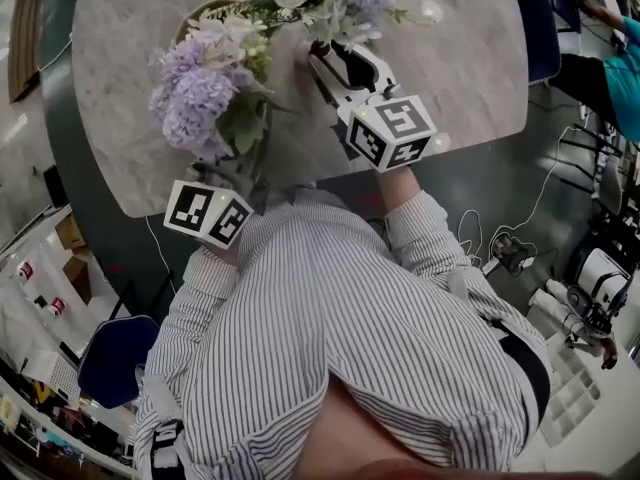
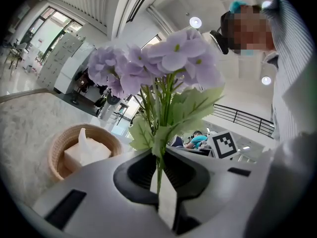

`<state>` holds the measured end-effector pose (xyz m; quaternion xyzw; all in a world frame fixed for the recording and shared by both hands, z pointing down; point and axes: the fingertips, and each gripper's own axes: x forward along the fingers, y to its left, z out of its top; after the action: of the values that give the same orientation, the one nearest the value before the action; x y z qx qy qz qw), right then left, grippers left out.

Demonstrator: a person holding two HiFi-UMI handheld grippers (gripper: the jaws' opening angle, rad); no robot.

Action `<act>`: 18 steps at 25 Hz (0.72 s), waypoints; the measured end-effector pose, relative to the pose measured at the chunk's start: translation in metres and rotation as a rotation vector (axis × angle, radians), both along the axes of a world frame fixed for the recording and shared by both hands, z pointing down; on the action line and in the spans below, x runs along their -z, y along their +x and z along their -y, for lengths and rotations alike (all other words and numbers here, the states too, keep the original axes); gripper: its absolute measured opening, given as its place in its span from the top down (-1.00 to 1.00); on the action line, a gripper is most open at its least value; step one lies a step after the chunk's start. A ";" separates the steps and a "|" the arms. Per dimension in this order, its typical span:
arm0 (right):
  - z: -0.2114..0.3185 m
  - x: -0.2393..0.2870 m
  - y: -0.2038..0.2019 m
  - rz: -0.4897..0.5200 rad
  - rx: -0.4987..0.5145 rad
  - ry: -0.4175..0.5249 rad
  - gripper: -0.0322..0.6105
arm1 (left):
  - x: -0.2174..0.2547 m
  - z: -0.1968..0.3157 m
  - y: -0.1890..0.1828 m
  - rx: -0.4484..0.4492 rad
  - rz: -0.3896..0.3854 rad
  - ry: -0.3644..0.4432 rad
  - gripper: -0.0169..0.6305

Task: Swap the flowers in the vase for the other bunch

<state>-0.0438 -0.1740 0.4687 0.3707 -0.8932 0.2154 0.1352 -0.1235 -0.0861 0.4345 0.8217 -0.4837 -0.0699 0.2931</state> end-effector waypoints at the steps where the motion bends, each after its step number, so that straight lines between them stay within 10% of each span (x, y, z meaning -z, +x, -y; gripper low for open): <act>1: 0.002 -0.001 -0.001 -0.005 0.002 0.004 0.37 | 0.000 0.001 0.000 0.000 -0.001 0.000 0.80; 18: 0.019 -0.003 -0.003 -0.017 0.008 0.014 0.40 | 0.001 0.006 0.007 0.005 -0.019 -0.006 0.80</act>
<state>-0.0472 -0.1931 0.4714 0.3700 -0.8950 0.2056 0.1409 -0.1164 -0.0925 0.4335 0.8188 -0.4832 -0.0771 0.3001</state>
